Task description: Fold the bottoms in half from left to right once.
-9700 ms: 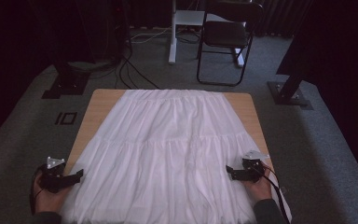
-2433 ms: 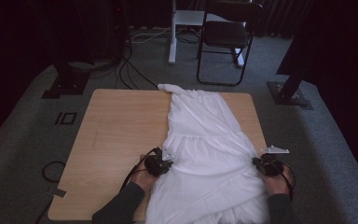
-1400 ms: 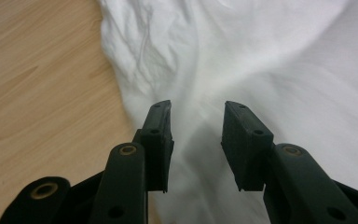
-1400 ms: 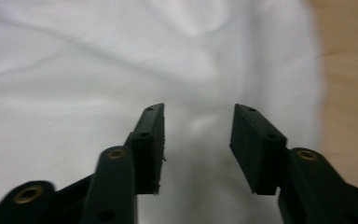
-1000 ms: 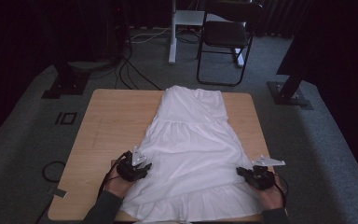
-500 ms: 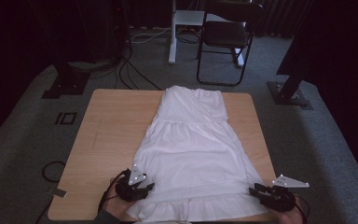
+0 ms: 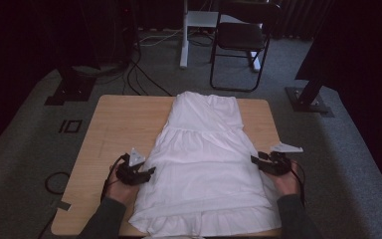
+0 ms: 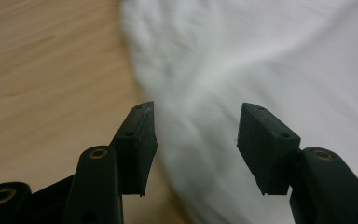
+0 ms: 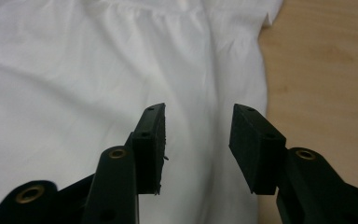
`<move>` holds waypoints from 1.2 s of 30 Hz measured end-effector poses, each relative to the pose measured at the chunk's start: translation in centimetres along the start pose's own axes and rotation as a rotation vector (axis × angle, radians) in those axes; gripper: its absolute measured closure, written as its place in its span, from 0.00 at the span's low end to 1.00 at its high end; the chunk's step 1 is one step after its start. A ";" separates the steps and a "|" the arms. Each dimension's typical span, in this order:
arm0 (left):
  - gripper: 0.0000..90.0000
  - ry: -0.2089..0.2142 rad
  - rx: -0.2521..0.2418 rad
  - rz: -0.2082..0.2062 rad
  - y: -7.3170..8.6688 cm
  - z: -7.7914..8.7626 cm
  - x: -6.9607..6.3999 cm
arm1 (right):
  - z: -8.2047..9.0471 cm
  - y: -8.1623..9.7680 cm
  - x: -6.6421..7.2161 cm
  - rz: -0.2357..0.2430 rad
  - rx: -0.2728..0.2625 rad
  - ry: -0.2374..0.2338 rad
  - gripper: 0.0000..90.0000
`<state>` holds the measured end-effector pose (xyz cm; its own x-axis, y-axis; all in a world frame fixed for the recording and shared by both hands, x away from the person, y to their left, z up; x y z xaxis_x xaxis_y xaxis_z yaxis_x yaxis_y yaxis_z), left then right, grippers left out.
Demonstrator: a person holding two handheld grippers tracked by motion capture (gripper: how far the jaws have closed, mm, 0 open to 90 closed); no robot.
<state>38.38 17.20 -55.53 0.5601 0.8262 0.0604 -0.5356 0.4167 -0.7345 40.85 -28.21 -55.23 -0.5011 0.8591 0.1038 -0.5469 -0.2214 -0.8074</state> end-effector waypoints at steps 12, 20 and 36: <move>0.49 0.070 0.091 0.076 -2.3 -6.2 1.0 | -8.2 -4.5 -1.3 -0.069 0.052 -0.027 0.56; 0.97 0.102 0.000 0.033 -3.2 -3.9 -0.7 | -8.5 -4.4 -1.1 0.041 0.122 0.078 0.99; 0.96 0.055 0.067 -0.070 0.5 -2.1 -4.2 | -5.5 0.9 -1.7 -0.017 0.102 0.140 0.98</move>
Point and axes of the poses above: each handheld gripper's, and its own axes: z roughly backward along the jaws, y roughly out of its underside, x roughly to its left, the point moved 5 cm from there along -z, roughly forward along the jaws
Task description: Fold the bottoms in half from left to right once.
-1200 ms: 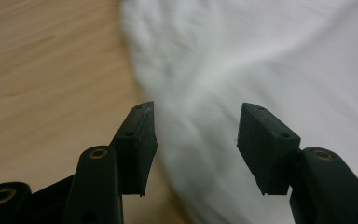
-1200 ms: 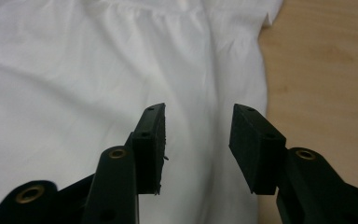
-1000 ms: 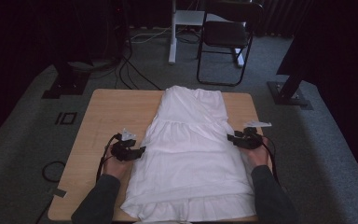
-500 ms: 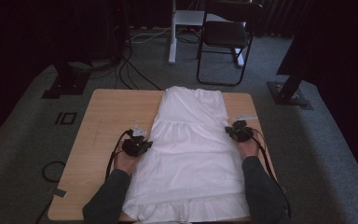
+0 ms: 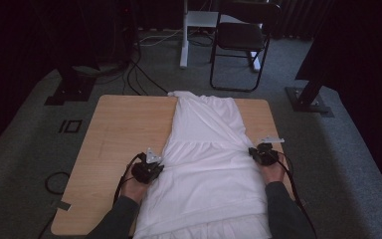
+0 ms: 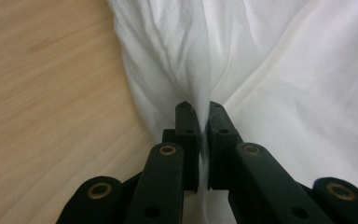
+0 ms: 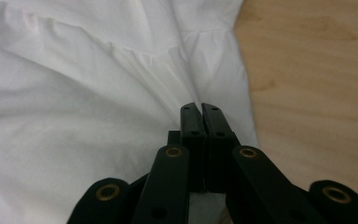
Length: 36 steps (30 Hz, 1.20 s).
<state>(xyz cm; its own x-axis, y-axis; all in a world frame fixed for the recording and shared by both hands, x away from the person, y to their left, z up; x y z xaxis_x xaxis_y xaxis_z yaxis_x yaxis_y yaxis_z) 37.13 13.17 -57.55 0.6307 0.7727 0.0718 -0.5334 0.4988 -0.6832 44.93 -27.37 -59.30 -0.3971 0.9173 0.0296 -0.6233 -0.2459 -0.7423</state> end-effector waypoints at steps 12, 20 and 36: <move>0.96 0.049 -0.008 0.006 6.3 4.9 -3.5 | 6.1 5.9 4.7 0.009 0.040 -0.072 0.97; 0.57 0.101 -0.119 0.036 6.6 7.1 -4.1 | 9.0 8.0 5.6 -0.047 0.052 -0.131 0.62; 0.51 0.054 -0.141 -0.032 -2.7 1.3 -1.8 | -1.2 -5.0 8.3 0.155 0.024 -0.149 0.54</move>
Point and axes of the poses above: each handheld gripper's, and its own axes: z roughly backward along the jaws, y roughly out of its underside, x roughly to its left, the point moved 5 cm from there along -z, roughly forward along the jaws
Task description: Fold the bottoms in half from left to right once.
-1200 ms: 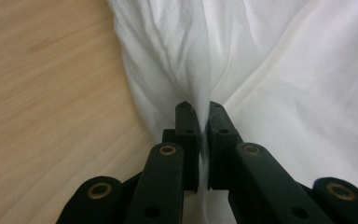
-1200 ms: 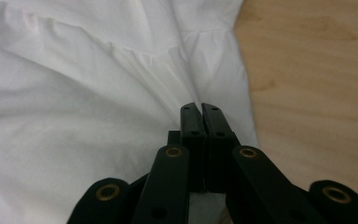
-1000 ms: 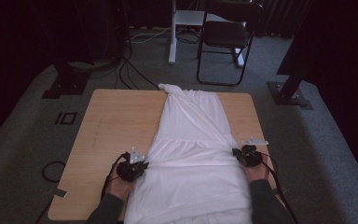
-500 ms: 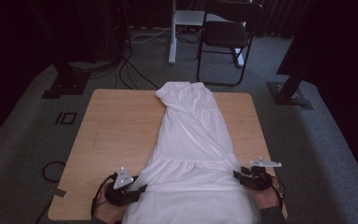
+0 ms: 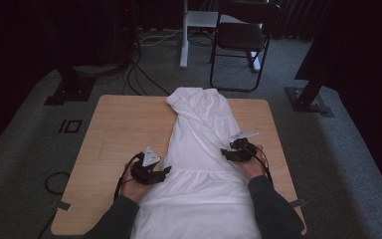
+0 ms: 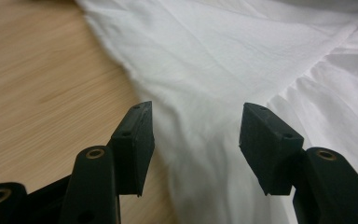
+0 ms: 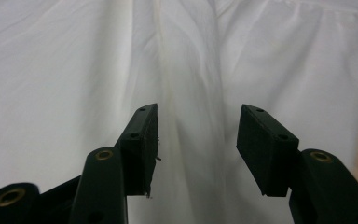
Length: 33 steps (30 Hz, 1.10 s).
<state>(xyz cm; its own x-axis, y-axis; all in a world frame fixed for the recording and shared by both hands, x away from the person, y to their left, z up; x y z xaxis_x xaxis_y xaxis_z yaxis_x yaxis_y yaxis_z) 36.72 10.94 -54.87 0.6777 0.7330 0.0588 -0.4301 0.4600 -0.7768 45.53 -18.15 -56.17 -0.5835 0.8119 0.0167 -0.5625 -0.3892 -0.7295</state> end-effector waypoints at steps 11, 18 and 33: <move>0.47 0.071 0.095 -0.036 1.6 -3.4 -1.8 | 5.3 -0.2 -4.2 -0.098 -0.158 0.218 0.99; 0.46 0.029 0.052 -0.029 -0.5 -2.7 -1.0 | 0.8 4.4 -6.1 -0.193 -0.002 0.161 0.98; 0.97 -0.049 0.153 0.061 -2.3 -8.4 3.0 | 0.8 4.6 -5.7 -0.199 0.001 0.163 0.98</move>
Point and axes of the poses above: each handheld gripper's, and its own axes: z roughly backward along the jaws, y roughly out of its underside, x roughly to its left, the point moved 5 cm from there along -z, roughly forward along the jaws
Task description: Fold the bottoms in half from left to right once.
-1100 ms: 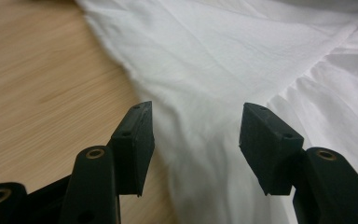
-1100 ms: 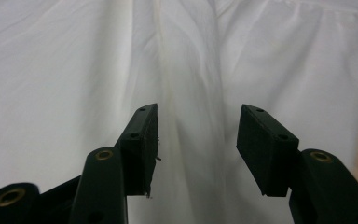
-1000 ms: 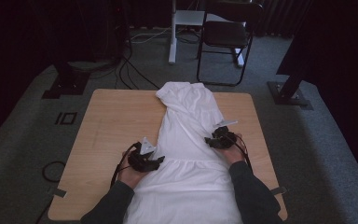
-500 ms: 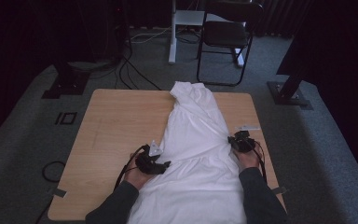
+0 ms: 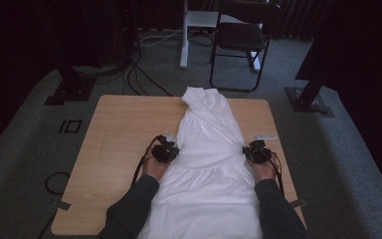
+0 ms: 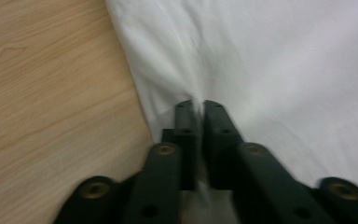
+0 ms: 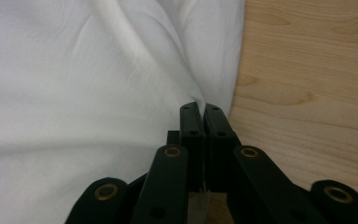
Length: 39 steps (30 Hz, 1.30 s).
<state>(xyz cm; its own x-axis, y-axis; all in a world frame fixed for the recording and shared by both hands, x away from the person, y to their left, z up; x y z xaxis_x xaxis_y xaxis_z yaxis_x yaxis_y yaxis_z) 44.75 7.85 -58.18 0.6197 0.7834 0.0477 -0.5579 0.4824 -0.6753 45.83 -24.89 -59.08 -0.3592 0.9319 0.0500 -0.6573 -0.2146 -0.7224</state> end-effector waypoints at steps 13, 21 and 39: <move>0.98 0.074 -0.045 0.045 8.7 7.3 -3.2 | 5.8 6.3 5.4 0.076 0.033 -0.130 0.97; 0.80 0.038 -0.074 0.003 8.9 9.0 -3.5 | 8.4 8.0 6.8 0.106 0.068 -0.135 0.67; 0.78 0.084 -0.064 -0.059 7.5 6.1 -3.9 | -0.6 -3.8 10.5 0.355 0.023 -0.064 0.92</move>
<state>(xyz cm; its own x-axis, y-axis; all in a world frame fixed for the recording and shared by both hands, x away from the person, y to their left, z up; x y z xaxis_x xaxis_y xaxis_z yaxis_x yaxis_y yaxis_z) 34.76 10.77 -58.90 0.6960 0.7174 0.0282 -0.4844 0.4982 -0.7192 44.93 -14.08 -56.28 -0.6084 0.7779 -0.1574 -0.4985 -0.5289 -0.6869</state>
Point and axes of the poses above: each handheld gripper's, and its own axes: z roughly backward along the jaws, y roughly out of its underside, x roughly to its left, the point moved 5 cm from there along -z, roughly forward along the jaws
